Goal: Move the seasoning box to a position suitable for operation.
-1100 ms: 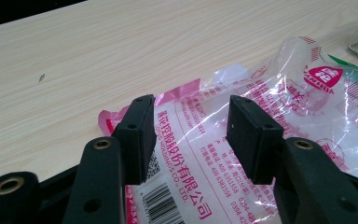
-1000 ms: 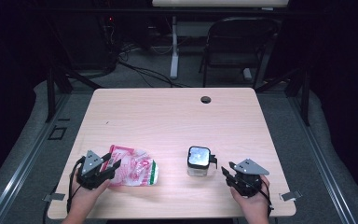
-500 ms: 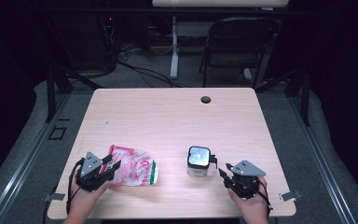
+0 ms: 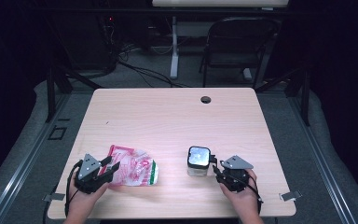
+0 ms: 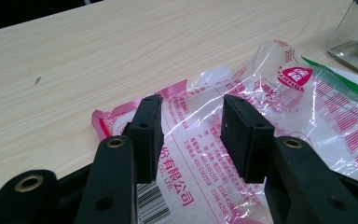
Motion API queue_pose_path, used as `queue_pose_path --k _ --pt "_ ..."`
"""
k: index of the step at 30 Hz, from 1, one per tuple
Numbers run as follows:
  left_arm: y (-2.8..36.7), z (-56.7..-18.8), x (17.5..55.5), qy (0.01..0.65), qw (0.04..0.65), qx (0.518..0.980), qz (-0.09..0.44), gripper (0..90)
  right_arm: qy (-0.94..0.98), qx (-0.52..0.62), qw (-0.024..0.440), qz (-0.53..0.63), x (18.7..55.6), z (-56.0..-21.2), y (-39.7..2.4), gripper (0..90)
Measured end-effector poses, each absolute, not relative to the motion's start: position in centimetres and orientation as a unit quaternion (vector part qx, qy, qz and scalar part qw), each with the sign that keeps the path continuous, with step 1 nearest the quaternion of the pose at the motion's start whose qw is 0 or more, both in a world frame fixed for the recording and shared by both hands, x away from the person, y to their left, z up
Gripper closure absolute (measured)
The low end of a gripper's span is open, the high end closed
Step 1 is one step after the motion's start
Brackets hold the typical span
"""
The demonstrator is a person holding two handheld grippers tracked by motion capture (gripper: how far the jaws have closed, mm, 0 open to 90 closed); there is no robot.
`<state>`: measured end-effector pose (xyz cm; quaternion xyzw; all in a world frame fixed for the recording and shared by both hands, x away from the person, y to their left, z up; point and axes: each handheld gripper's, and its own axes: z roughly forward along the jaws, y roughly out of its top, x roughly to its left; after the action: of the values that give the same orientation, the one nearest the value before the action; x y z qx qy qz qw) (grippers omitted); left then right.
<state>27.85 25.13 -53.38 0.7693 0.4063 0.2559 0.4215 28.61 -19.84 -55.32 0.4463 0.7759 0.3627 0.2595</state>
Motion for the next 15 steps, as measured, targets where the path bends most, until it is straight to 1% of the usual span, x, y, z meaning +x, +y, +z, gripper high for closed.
queue_pose_path --k 3,4,7,15 --pt "25.3 -53.4 27.6 0.407 0.422 0.767 0.260 58.5 0.776 0.449 0.258 0.360 29.0 -55.4 -19.7 66.4" --pt "25.4 -53.4 27.5 0.408 0.422 0.767 0.259 58.6 0.773 0.451 0.261 0.361 29.3 -55.6 -19.5 68.4" --pt "25.6 -53.4 27.2 0.409 0.422 0.765 0.263 58.7 0.774 0.456 0.253 0.360 29.7 -55.7 -19.2 70.6" --pt "26.1 -53.4 26.7 0.416 0.419 0.762 0.267 58.9 0.772 0.462 0.262 0.349 30.4 -55.8 -18.4 72.8"
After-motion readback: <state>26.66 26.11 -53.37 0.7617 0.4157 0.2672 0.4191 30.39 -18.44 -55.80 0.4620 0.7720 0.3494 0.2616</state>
